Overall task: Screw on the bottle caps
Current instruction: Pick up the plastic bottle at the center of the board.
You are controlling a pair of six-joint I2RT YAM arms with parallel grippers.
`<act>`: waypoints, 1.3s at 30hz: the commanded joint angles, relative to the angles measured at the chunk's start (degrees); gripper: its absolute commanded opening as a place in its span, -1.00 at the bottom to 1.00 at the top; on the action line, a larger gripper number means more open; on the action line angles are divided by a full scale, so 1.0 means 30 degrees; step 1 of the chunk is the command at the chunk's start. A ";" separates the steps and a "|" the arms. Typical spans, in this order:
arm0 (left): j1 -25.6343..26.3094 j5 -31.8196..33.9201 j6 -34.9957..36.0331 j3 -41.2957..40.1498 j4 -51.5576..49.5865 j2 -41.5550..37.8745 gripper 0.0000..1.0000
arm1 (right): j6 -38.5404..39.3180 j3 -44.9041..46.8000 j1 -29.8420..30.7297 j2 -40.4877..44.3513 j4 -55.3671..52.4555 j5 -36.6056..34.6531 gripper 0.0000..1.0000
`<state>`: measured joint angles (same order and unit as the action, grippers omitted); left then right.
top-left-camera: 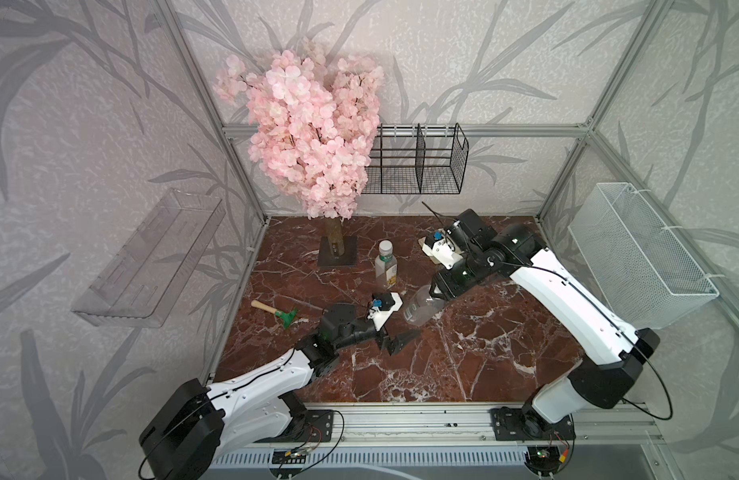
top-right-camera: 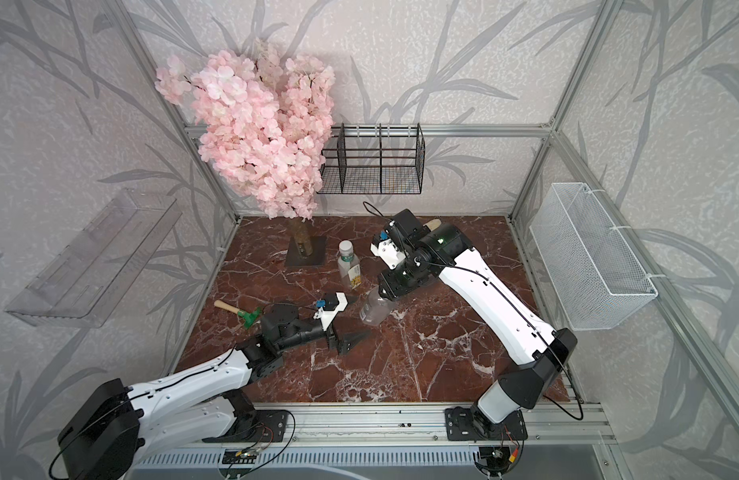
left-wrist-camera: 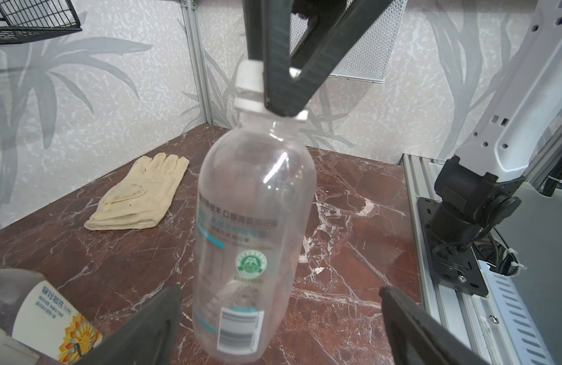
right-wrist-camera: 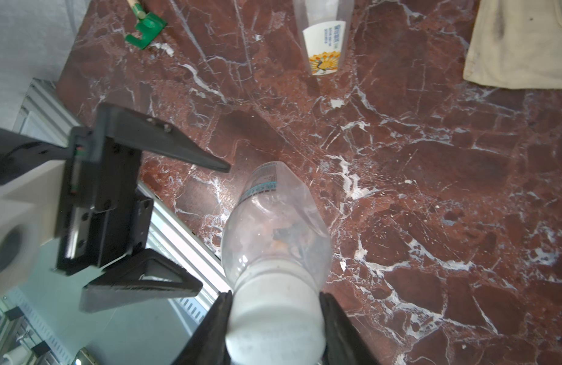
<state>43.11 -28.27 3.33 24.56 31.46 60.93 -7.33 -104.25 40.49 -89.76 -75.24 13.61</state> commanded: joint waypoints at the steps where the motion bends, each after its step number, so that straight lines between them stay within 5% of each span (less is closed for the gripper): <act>1: 0.0063 -0.0695 0.0702 0.0906 -0.0469 0.0139 0.99 | 0.0927 0.0321 0.0503 0.0824 -0.0232 0.0745 -0.32; 17: 0.0087 -0.2704 -0.0075 0.0692 -0.0131 0.0236 0.84 | 0.3143 0.0765 0.1181 0.1266 0.0024 0.1626 -0.32; 39: 0.0451 -0.0548 0.0466 -0.0069 0.0579 -0.0152 0.65 | 0.3147 0.0500 0.1181 0.1426 0.0135 0.2824 -0.31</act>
<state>44.10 -30.11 4.16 24.99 31.16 61.41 1.80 -101.82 43.72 -87.07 -75.00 20.58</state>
